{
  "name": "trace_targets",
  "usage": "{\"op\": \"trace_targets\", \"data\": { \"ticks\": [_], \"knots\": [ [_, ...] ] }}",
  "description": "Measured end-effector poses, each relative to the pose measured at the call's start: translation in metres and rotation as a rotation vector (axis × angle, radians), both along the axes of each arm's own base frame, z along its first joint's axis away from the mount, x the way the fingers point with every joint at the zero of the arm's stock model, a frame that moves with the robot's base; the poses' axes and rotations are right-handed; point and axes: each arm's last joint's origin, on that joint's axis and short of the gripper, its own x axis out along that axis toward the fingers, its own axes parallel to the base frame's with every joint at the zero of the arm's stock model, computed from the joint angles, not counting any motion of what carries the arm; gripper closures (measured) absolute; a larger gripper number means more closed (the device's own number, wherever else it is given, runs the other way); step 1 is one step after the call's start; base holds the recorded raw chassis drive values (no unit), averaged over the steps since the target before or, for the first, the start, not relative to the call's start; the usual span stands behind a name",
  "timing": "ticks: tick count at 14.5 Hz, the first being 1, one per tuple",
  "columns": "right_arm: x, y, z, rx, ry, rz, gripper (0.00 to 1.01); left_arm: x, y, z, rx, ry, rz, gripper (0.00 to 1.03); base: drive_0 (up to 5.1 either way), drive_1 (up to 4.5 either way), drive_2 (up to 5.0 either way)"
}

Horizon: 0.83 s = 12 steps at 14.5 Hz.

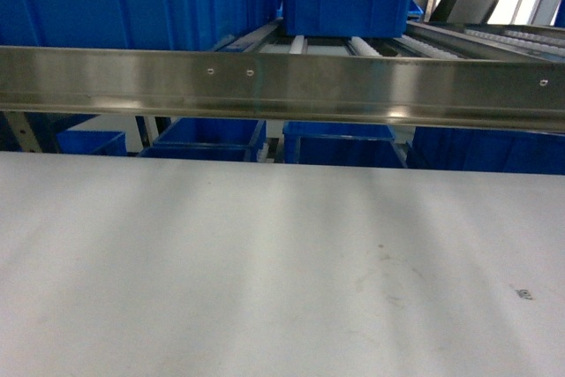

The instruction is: Place green bowl on second shelf with right arm

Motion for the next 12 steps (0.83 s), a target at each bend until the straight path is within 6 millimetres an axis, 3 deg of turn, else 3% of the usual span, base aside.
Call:
{"op": "trace_targets", "data": {
  "ticks": [12],
  "knots": [
    [-0.0003, 0.0001, 0.0006, -0.001, -0.006, 0.000, 0.99, 0.0000, 0.0000, 0.0000, 0.000, 0.000, 0.001, 0.05, -5.0, 2.42, 2.4]
  ]
}}
